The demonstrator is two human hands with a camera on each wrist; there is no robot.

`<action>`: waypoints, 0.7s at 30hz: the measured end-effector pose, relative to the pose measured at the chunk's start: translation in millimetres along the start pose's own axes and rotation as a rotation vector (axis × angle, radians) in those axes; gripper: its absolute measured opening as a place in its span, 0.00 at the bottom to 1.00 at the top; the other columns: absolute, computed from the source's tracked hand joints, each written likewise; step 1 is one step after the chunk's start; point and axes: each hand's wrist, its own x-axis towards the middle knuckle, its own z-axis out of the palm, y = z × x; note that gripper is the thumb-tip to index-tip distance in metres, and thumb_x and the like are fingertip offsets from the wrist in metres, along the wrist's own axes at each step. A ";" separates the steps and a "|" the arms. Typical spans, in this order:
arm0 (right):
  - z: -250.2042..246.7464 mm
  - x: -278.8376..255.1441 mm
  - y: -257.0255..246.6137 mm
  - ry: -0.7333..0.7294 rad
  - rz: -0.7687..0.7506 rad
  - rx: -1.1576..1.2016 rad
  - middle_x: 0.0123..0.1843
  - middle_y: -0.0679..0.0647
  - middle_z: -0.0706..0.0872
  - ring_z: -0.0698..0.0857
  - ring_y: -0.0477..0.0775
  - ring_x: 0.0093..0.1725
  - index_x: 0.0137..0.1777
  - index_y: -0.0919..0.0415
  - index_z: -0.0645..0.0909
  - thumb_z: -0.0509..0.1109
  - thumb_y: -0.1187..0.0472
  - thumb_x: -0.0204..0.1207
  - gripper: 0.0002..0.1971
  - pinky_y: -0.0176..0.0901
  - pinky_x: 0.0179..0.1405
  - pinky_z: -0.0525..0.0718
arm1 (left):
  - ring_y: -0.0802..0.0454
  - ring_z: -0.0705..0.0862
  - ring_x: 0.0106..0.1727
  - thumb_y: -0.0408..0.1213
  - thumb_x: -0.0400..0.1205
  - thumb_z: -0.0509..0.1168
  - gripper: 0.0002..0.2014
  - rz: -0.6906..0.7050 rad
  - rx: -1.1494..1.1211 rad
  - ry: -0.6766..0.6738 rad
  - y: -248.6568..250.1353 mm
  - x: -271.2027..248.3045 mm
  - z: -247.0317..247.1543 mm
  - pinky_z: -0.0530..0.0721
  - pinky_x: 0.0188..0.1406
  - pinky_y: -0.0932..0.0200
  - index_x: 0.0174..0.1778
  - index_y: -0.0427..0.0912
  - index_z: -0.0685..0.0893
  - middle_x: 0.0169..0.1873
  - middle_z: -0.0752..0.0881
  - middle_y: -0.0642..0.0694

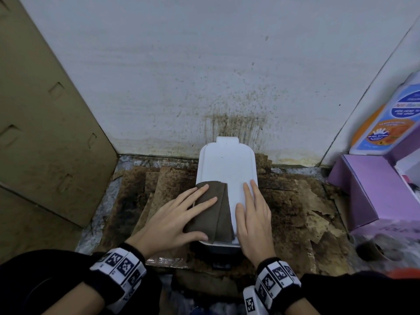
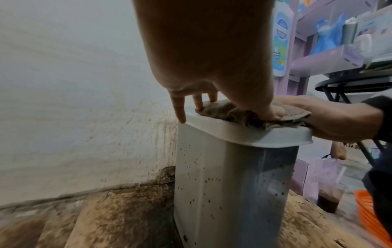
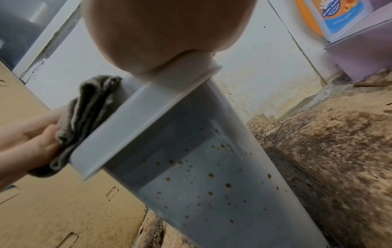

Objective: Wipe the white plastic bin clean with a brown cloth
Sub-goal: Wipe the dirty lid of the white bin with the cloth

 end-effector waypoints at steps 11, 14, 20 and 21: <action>0.8 0.3 -0.3 0.006 0.009 0.001 0.90 0.44 0.53 0.55 0.38 0.85 0.88 0.52 0.58 0.47 0.47 0.88 0.29 0.43 0.85 0.53 | 0.58 0.49 0.90 0.71 0.84 0.56 0.41 0.113 0.032 -0.088 -28.2 7.2 -21.5 0.67 0.83 0.51 0.89 0.67 0.44 0.90 0.38 0.61; 1.7 -0.1 -0.1 0.013 0.010 0.005 0.90 0.44 0.54 0.53 0.34 0.84 0.88 0.52 0.58 0.47 0.47 0.88 0.29 0.42 0.85 0.53 | 0.58 0.48 0.90 0.71 0.84 0.57 0.41 0.111 0.028 -0.099 -29.2 7.7 -21.5 0.63 0.85 0.51 0.89 0.67 0.44 0.90 0.37 0.61; -0.3 -1.3 -2.2 0.024 0.007 0.036 0.90 0.43 0.54 0.55 0.39 0.87 0.88 0.51 0.58 0.41 0.46 0.90 0.29 0.41 0.84 0.53 | 0.54 0.44 0.91 0.75 0.81 0.57 0.46 0.030 -0.009 -0.077 -9.1 7.3 -6.2 0.52 0.87 0.52 0.90 0.64 0.42 0.89 0.33 0.60; -0.6 -1.3 -2.2 0.022 0.009 0.044 0.90 0.42 0.53 0.54 0.38 0.87 0.89 0.50 0.57 0.40 0.45 0.90 0.29 0.40 0.84 0.52 | 0.52 0.43 0.91 0.75 0.81 0.57 0.47 0.007 -0.020 -0.064 -3.0 6.7 -1.5 0.51 0.88 0.50 0.90 0.63 0.42 0.89 0.32 0.59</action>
